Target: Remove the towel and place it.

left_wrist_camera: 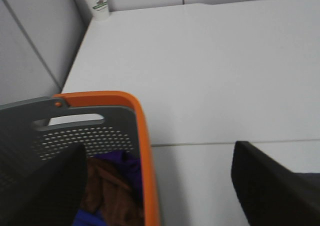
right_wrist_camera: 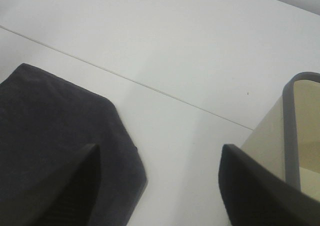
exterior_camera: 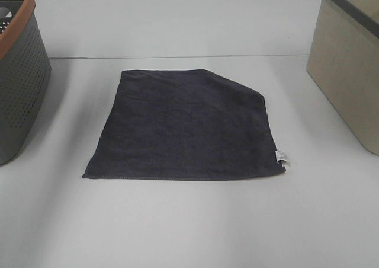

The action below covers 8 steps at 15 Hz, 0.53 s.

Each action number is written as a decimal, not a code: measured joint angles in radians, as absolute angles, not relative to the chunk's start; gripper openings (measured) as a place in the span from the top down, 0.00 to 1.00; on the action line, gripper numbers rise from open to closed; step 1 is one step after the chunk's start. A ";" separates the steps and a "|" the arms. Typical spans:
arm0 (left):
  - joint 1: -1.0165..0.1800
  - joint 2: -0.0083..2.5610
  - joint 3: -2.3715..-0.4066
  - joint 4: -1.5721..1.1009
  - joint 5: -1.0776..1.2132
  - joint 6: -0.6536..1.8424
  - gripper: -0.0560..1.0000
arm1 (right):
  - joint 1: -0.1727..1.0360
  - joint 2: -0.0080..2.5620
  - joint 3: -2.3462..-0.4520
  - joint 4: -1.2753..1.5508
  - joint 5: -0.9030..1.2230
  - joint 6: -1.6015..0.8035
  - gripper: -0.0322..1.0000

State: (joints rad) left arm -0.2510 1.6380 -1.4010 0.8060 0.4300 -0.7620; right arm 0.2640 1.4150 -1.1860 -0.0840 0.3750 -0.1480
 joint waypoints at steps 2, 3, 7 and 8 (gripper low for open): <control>-0.251 1.661 -1.536 0.562 0.615 -0.410 0.25 | 0.264 1.493 -1.337 -0.118 0.563 -0.089 0.32; -0.251 1.681 -1.598 0.463 0.700 -0.292 0.25 | 0.264 1.542 -1.422 -0.125 0.680 -0.063 0.32; -0.249 1.732 -1.786 0.300 0.952 -0.152 0.25 | 0.264 1.731 -1.768 -0.154 1.068 0.027 0.21; -0.241 1.732 -1.813 0.281 0.988 -0.149 0.25 | 0.264 1.760 -1.829 -0.171 1.133 0.026 0.15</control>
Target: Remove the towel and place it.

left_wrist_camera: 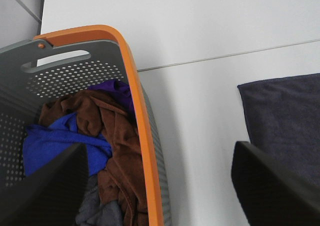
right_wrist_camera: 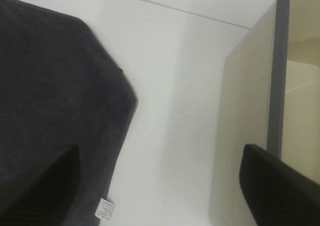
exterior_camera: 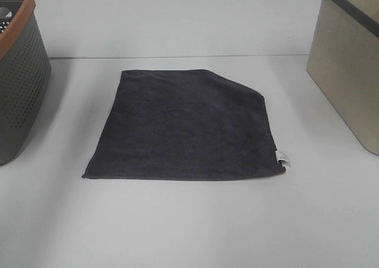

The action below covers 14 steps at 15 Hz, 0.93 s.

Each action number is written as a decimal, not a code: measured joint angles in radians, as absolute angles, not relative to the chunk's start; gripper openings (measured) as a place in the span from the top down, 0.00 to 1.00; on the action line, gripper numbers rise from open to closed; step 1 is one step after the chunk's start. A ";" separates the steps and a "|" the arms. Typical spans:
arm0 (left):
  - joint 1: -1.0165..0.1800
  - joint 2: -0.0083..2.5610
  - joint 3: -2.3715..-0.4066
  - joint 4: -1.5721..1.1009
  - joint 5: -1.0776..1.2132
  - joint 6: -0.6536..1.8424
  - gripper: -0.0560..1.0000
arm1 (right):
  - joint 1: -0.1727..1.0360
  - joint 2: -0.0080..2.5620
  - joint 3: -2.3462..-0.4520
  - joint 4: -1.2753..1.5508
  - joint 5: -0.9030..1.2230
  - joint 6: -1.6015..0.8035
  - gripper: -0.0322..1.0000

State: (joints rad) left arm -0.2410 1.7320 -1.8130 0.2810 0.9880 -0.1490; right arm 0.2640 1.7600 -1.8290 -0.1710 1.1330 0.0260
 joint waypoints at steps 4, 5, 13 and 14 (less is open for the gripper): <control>-0.121 1.732 -1.849 0.204 1.194 -0.133 0.25 | 0.264 1.777 -1.874 -0.261 1.215 0.016 0.08; -0.084 1.730 -1.849 0.189 1.208 -0.121 0.25 | 0.264 1.769 -1.864 -0.255 1.217 0.016 0.08; 0.022 1.412 -1.416 0.114 1.148 -0.113 0.25 | 0.264 1.559 -1.598 -0.149 1.222 0.017 0.08; 0.023 1.359 -1.352 0.103 1.132 -0.113 0.25 | 0.264 1.520 -1.546 -0.136 1.221 0.017 0.08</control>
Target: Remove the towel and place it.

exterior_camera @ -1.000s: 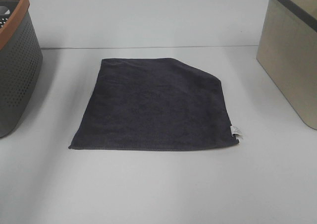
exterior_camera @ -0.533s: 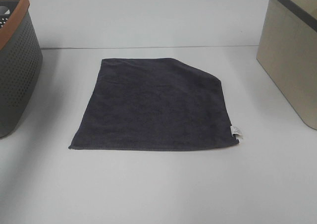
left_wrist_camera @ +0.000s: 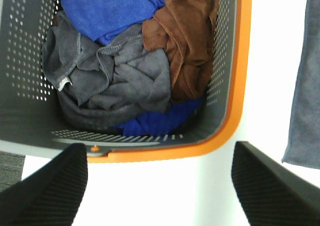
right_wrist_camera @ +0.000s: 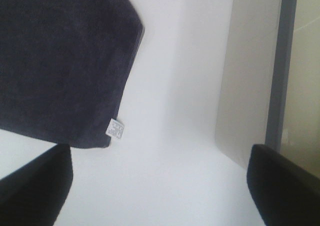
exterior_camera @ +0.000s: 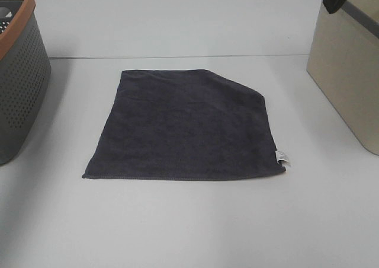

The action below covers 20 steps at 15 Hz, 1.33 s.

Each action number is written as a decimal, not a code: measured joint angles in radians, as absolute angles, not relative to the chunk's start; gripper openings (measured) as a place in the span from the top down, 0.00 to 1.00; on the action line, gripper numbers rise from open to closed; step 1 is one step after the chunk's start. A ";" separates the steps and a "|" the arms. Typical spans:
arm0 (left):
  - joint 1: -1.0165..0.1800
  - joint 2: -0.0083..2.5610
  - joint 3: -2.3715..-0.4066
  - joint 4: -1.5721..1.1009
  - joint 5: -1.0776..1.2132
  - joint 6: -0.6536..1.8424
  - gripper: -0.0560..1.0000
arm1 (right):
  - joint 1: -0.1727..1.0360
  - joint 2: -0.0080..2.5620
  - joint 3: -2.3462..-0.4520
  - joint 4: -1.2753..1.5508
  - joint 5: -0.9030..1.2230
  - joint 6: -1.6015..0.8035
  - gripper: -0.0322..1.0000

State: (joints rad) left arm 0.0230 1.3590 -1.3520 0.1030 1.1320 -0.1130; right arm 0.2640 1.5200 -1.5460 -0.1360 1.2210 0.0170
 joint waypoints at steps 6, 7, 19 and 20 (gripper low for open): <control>0.023 0.994 -0.984 0.090 1.061 -0.113 0.25 | 0.264 1.226 -1.179 -0.125 1.120 0.017 0.08; 0.023 0.936 -0.941 0.087 1.060 -0.113 0.25 | 0.264 1.177 -1.122 -0.121 1.103 0.017 0.08; 0.023 0.233 -0.589 -0.030 1.066 -0.062 0.25 | 0.264 0.597 -0.576 -0.044 1.039 0.012 0.08; 0.023 0.192 -0.571 -0.038 1.067 -0.059 0.25 | 0.264 0.527 -0.550 -0.034 1.041 0.010 0.08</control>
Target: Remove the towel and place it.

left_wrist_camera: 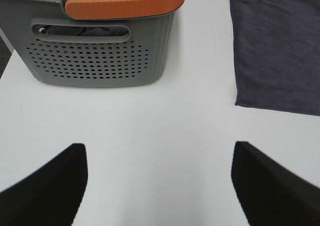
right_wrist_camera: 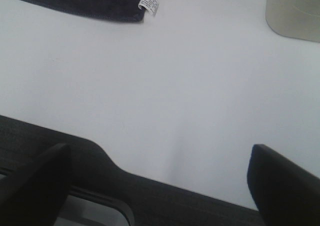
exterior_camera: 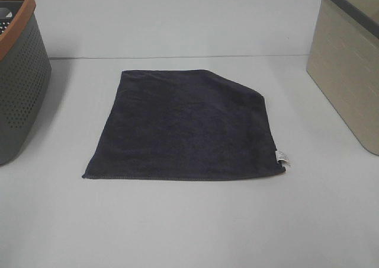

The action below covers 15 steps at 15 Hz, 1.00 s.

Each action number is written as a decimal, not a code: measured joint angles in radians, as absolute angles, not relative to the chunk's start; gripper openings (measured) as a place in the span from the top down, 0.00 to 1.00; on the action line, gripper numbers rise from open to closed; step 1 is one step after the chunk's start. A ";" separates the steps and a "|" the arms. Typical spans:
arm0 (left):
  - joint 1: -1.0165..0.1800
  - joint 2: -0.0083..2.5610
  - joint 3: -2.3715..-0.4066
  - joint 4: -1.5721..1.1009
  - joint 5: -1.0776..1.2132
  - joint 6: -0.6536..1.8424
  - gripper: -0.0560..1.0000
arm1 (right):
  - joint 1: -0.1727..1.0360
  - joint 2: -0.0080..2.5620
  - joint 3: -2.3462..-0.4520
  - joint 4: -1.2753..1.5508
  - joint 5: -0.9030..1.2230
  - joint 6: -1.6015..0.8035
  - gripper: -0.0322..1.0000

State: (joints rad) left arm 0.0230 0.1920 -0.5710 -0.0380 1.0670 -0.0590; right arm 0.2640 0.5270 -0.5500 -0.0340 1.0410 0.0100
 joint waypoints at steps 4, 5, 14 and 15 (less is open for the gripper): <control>0.023 0.018 -0.518 -0.074 1.058 0.011 0.25 | 0.264 0.259 -0.503 0.015 1.048 -0.022 0.08; 0.023 0.006 -0.518 -0.079 1.059 0.020 0.25 | 0.264 0.213 -0.503 0.023 1.048 -0.034 0.08; 0.023 -0.005 -0.511 -0.083 1.054 0.031 0.25 | 0.264 -0.004 -0.503 0.046 1.050 -0.043 0.08; 0.023 -0.005 -0.511 -0.083 1.052 0.031 0.25 | 0.264 -0.004 -0.503 0.046 1.050 -0.044 0.08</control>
State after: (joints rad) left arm 0.0230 -0.0050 -0.5110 -0.0830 1.0520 0.0310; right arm 0.2640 -0.0040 -0.5030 0.0460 1.0500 -0.0440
